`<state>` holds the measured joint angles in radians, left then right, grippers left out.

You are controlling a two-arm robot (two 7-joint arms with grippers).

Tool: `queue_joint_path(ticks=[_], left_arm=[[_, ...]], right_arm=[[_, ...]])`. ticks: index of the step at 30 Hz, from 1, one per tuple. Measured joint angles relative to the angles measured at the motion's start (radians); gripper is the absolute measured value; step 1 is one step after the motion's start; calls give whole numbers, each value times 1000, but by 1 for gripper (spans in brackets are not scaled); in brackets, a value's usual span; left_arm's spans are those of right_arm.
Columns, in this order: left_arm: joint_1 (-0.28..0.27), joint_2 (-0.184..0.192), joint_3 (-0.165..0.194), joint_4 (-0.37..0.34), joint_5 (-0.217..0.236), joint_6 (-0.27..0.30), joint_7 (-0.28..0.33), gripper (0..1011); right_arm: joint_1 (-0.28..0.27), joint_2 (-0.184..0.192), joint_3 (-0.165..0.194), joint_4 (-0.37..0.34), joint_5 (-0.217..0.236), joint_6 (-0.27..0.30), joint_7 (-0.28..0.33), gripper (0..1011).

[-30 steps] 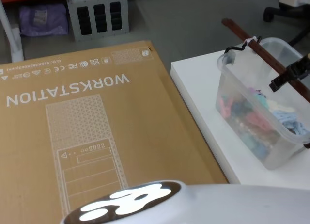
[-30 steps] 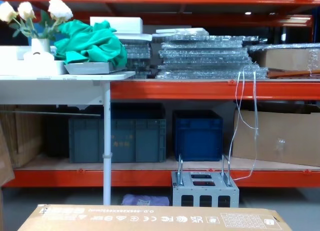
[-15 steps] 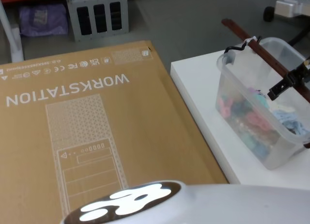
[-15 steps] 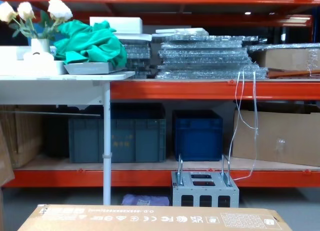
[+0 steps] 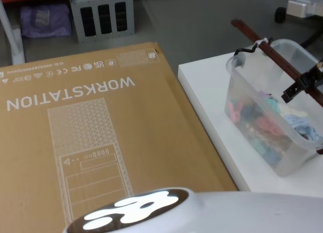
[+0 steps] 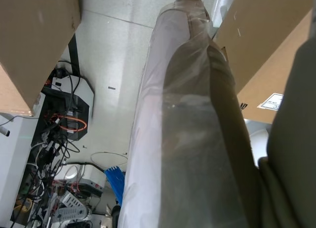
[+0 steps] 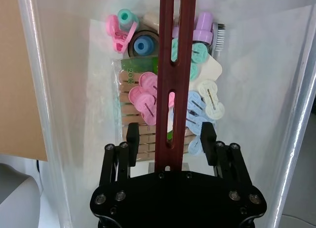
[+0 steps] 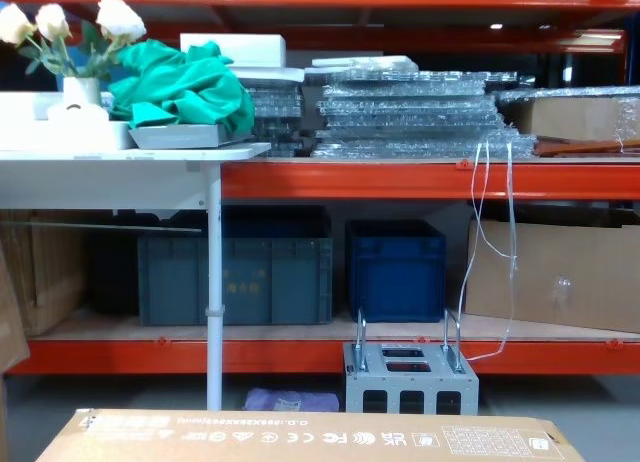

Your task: Use one hand to grasp the basket and place it at the designated location.

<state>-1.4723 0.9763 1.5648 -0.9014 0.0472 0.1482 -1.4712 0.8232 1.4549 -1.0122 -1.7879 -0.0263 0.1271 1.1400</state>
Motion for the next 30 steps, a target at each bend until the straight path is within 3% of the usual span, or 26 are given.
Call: queue_joint_path(ticks=[6,18,30], left_arm=[[0,0,0,0,0,0,0,0],[0,0,0,0,0,0,0,0],[0,0,0,0,0,0,0,0]], right_arm=[[0,1,-1,-1,0,0,-2,600],[1,2,-2,-2,1,0,-4,181],[-1,4,3,-6,1,4,-5,67]])
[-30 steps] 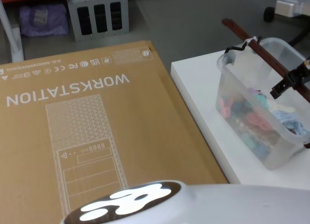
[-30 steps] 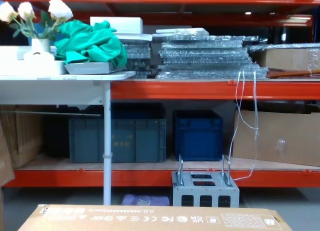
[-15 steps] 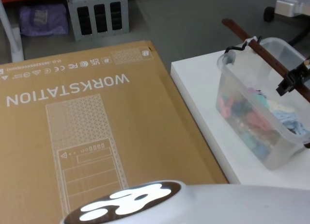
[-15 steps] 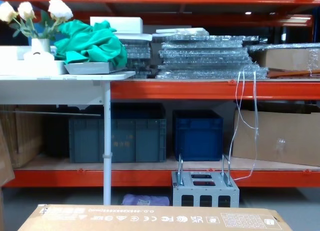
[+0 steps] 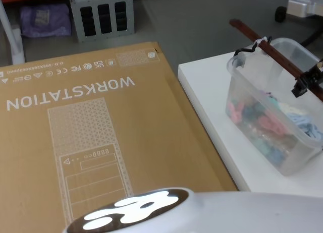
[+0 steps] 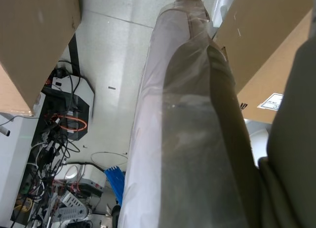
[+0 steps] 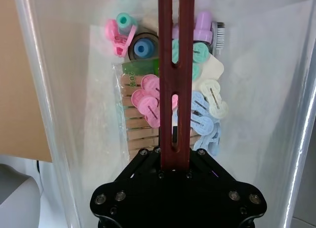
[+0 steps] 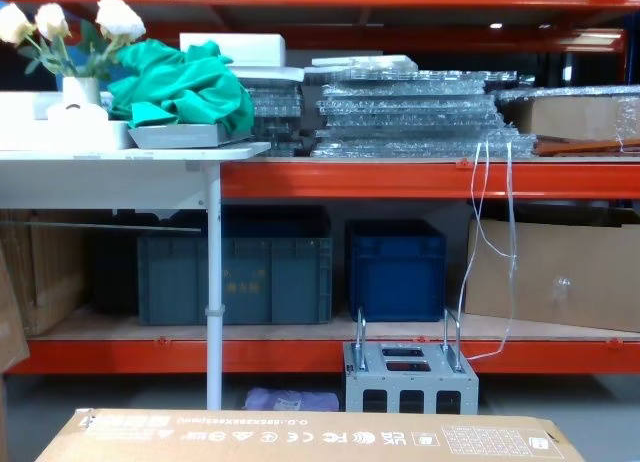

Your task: Use one hand to grasp the basket and place it at the designated location.

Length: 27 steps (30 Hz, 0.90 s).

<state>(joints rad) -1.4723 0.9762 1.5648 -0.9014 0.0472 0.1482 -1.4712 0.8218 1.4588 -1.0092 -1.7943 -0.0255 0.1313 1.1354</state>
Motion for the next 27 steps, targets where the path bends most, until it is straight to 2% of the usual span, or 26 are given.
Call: queue_joint_path(ticks=[6,14,20,27], left_arm=[[0,0,0,0,0,0,0,0],[0,0,0,0,0,0,0,0],[0,0,0,0,0,0,0,0],[0,0,0,0,0,0,0,0]], right_arm=[[0,5,26,-11,12,18,18,34],[24,7,75,-29,13,55,77,1],[48,-15,108,-29,-12,85,145,1],[62,-33,132,-22,-28,95,196,1]])
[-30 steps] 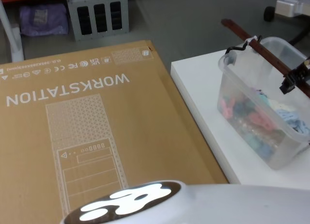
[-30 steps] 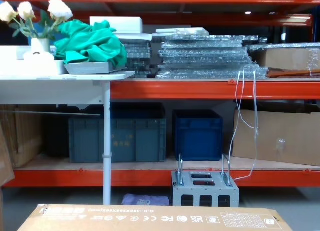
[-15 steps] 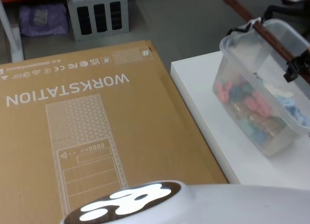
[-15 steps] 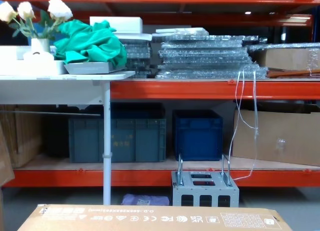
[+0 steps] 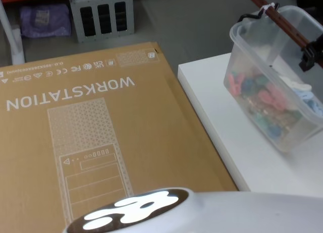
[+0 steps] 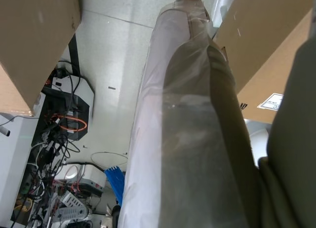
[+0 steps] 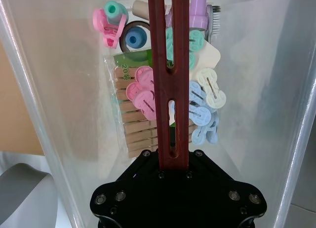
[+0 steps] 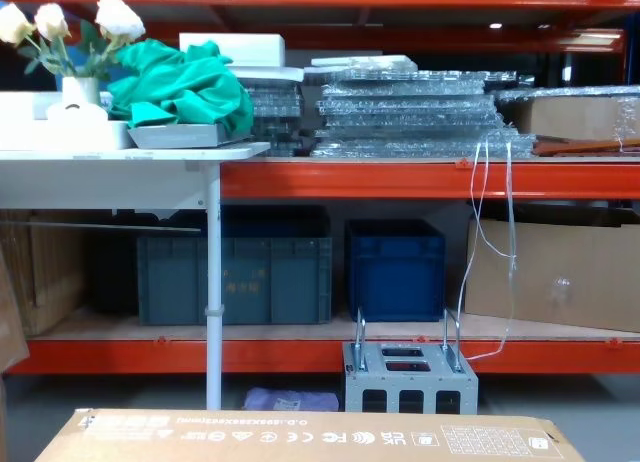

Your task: Use one hand to grasp the basket and place it at the designated location.

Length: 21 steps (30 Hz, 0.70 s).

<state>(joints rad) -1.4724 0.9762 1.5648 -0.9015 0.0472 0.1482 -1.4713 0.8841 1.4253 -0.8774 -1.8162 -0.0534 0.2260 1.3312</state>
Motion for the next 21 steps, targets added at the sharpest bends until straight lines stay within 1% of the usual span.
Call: queue_joint_path(ticks=[4,6,7,10,11,13,14,17,18,20,21], left_arm=[[0,0,0,0,0,0,0,0],[0,0,0,0,0,0,0,0],[0,0,0,0,0,0,0,0],[0,0,0,0,0,0,0,0],[0,0,0,0,0,0,0,0],[0,0,0,0,0,0,0,0],[0,0,0,0,0,0,0,0],[0,0,0,0,0,0,0,0],[0,0,0,0,0,0,0,0],[0,0,0,0,0,0,0,0],[0,0,0,0,0,0,0,0]], right_arm=[[11,-12,16,6,-8,-1,34,1],[26,-31,27,25,-9,-18,74,1],[38,-48,34,43,-10,-34,106,1],[50,-66,41,63,-13,-52,143,1],[57,-77,45,73,-19,-59,163,1],[63,-86,48,81,-24,-64,178,0],[72,-100,51,92,-33,-70,198,1],[85,-121,56,108,-46,-80,223,1],[94,-135,58,118,-55,-86,236,1],[101,-149,60,127,-65,-92,250,1],[114,-170,60,141,-78,-100,265,1]])
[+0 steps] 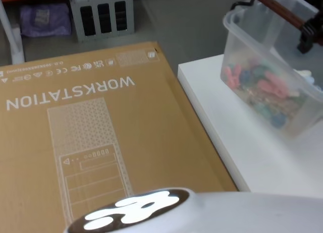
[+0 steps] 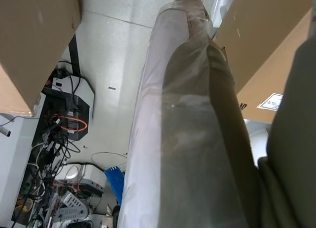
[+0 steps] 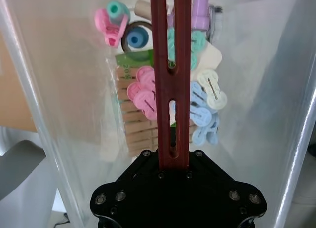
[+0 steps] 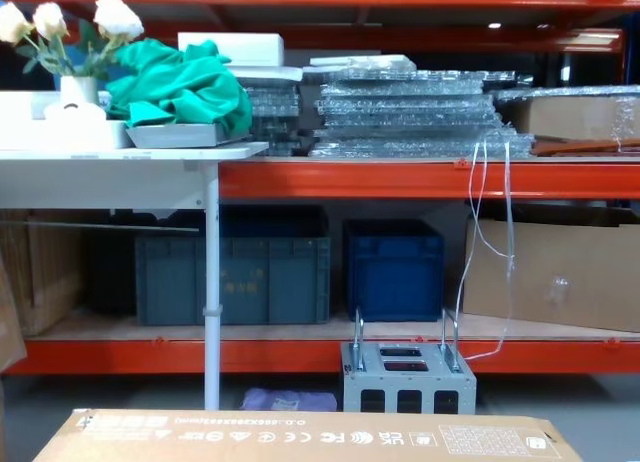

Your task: Use one hand to grasp the basket and place it at the designated location.

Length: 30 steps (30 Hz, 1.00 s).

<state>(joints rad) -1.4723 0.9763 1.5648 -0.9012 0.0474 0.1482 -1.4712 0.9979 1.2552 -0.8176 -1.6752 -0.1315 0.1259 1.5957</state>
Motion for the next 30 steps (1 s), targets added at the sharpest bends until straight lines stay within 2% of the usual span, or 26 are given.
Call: queue_joint_path(ticks=[1,3,12,13,16,21,28,30], left_arm=[[0,0,0,-1,-1,0,0,0],[0,0,0,0,0,0,0,0],[0,0,0,0,0,0,0,0],[0,0,0,-1,0,0,0,0],[0,0,0,0,0,0,0,0],[0,0,0,0,0,0,0,0],[0,0,0,0,0,0,0,0],[0,0,0,0,0,0,0,0]], right_arm=[[23,-36,0,22,-23,-17,22,0],[49,-71,-8,46,-40,-36,39,1],[125,-188,-46,138,-80,-103,73,1],[141,-216,-54,161,-88,-119,78,1],[171,-267,-70,204,-99,-153,81,0],[202,-331,-93,260,-107,-196,83,1],[253,-457,-138,370,-110,-289,89,0],[260,-471,-145,383,-110,-301,90,1]])
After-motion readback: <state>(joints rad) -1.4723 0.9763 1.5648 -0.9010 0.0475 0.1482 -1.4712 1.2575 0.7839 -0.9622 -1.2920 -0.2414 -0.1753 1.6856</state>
